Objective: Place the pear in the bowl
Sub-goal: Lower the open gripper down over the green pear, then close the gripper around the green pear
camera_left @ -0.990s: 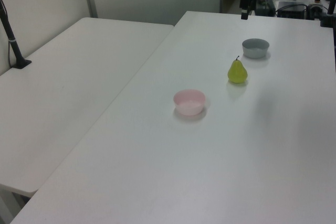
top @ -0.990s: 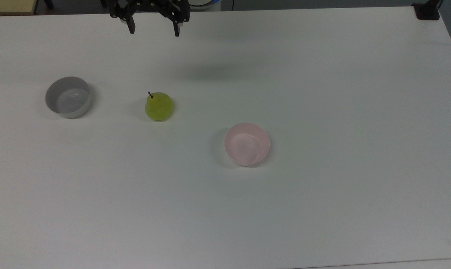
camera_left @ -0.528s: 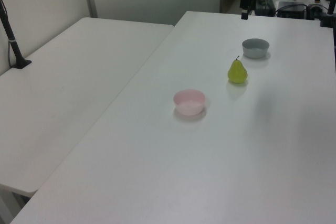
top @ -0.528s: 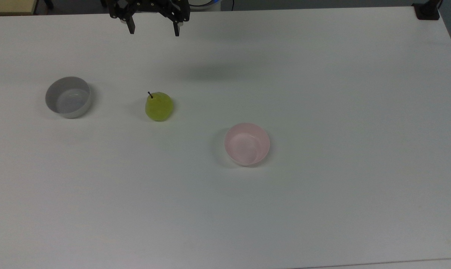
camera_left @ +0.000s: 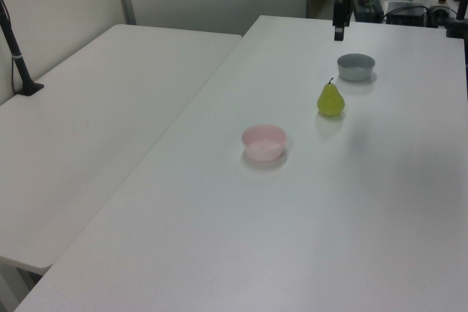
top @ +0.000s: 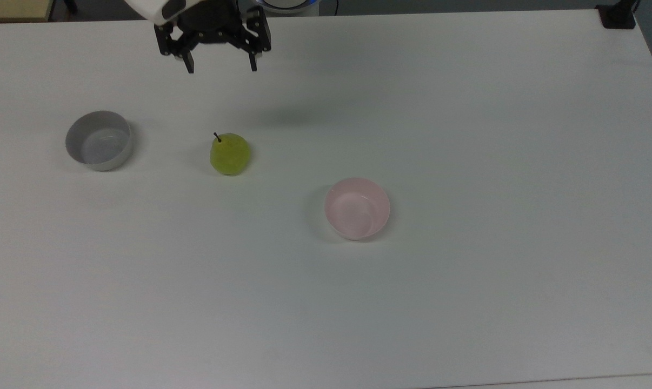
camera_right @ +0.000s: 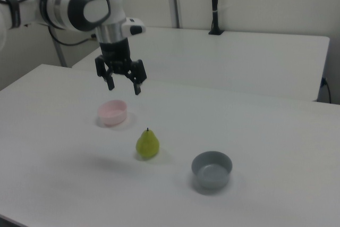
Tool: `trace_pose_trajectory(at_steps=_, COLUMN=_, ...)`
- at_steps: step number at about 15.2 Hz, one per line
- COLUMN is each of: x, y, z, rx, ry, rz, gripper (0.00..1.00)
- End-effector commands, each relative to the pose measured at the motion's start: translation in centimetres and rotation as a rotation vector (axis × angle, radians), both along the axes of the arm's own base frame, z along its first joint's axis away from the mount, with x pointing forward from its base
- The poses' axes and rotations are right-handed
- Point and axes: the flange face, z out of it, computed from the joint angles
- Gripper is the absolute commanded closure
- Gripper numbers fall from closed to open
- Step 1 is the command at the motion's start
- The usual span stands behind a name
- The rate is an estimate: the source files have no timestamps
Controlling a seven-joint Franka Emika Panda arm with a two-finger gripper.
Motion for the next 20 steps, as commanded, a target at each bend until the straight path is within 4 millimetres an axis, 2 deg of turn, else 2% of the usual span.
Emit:
trace_pose_trajectory(at_steps=1, x=1.3, y=-0.8, z=-4.4, rx=-0.003, ry=0.007, rz=0.041, gripper=0.0)
trace_pose_trajectory(at_steps=5, x=1.8, y=-1.4, z=-11.0, rx=-0.067, ry=0.036, rz=0.08, gripper=0.0)
trace_pose_trajectory(at_steps=7, x=1.7, y=-0.3, z=-13.4, rx=-0.088, ry=0.079, rz=0.117, gripper=0.0)
trace_pose_trajectory(at_steps=9, x=1.9, y=-0.2, z=-16.1, rx=-0.107, ry=0.106, rz=0.131, gripper=0.01)
trace_pose_trajectory(at_steps=15, x=2.7, y=-0.7, z=-19.6, rx=-0.124, ry=0.107, rz=0.137, gripper=0.03)
trace_pose_trajectory(at_steps=17, x=2.8, y=-0.6, z=-19.9, rx=-0.125, ry=0.104, rz=0.138, gripper=0.04)
trace_pose_trajectory(at_steps=19, x=2.7, y=-0.7, z=-20.6, rx=-0.131, ry=0.117, rz=0.143, gripper=0.13)
trace_pose_trajectory(at_steps=20, x=2.7, y=-0.7, z=-21.0, rx=-0.139, ry=0.122, rz=0.148, gripper=0.14)
